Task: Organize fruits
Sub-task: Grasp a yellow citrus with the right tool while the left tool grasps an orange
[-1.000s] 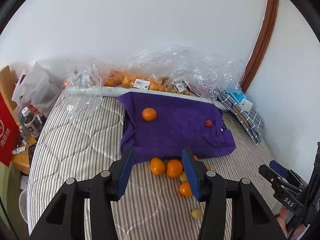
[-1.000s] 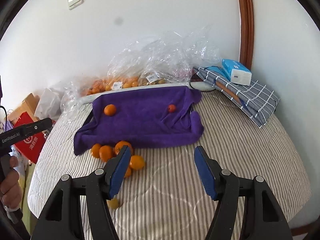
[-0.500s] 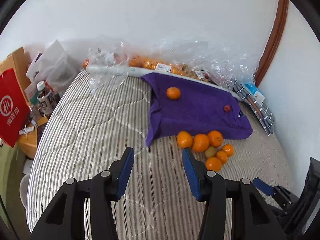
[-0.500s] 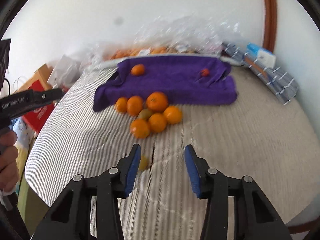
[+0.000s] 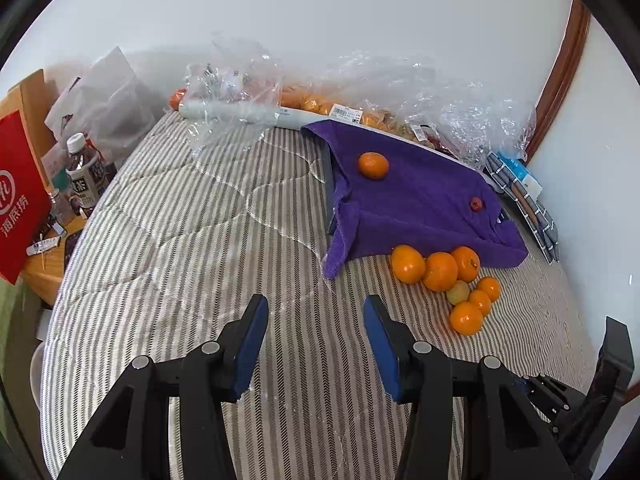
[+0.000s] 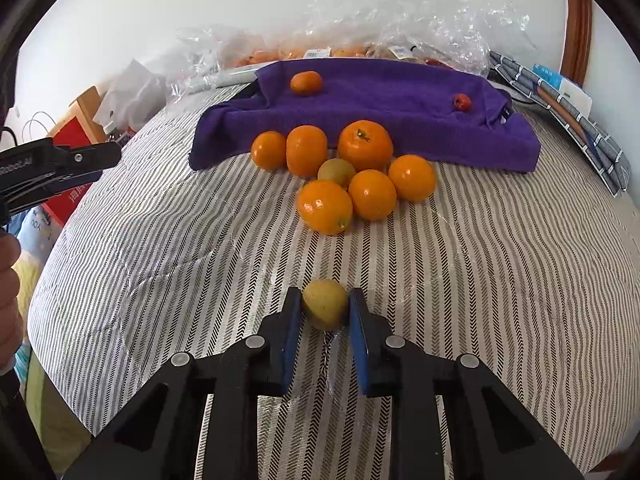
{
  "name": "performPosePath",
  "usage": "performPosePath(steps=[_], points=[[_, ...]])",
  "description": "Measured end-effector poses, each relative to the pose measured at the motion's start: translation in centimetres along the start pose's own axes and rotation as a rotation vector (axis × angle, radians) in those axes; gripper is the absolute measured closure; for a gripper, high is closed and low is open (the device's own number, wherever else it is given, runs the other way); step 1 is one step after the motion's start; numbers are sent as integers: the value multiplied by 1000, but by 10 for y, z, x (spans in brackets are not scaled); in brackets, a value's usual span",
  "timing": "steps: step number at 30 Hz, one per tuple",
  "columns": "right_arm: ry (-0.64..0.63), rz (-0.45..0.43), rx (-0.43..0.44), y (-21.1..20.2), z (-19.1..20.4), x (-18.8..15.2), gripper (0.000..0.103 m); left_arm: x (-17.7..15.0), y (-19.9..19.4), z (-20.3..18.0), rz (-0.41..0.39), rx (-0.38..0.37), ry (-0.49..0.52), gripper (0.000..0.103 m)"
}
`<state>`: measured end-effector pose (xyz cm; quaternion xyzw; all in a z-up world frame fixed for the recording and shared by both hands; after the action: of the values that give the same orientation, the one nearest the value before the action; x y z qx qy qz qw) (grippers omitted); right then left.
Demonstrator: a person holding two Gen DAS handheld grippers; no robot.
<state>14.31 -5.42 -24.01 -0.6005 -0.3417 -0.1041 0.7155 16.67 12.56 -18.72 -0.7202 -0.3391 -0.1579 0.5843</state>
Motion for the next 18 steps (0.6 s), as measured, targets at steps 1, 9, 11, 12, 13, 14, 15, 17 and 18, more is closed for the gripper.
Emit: performPosePath(steps=[1, 9, 11, 12, 13, 14, 15, 17, 18], points=[[0, -7, -5, -1, -1, 1, 79, 0, 3, -2, 5, -7, 6, 55], [43, -55, -56, -17, -35, 11, 79, -8, 28, -26, 43, -47, 58, 55], [61, -58, -71, -18, -45, 14, 79, -10, 34, -32, 59, -55, 63, 55], [69, -58, -79, -18, -50, 14, 79, -12, 37, -34, 67, -61, 64, 55], [77, -59, -87, -17, -56, 15, 79, -14, 40, -37, 74, -71, 64, 55], [83, -60, -90, -17, -60, 16, 79, -16, 43, -40, 82, -86, 62, 55], [89, -60, -94, -17, -64, 16, 79, -17, 45, -43, 88, -96, 61, 55], [97, -63, -96, -16, -71, 17, 79, -20, 50, -52, 102, -110, 70, 56], [100, -64, -97, -16, -74, 17, 79, -20, 52, -58, 107, -114, 79, 56]])
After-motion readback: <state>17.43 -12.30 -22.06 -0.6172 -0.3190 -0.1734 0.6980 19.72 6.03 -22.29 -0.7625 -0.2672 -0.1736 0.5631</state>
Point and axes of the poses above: each gripper's, at about its wrist camera, not at the fingertips, and y roughly the way its jaws point, z to its left, x to its top, the point moved 10 cm from there along y, roughly the way its jaws point, and after that the axes turned 3 degrees about -y, right-handed, at the moved point
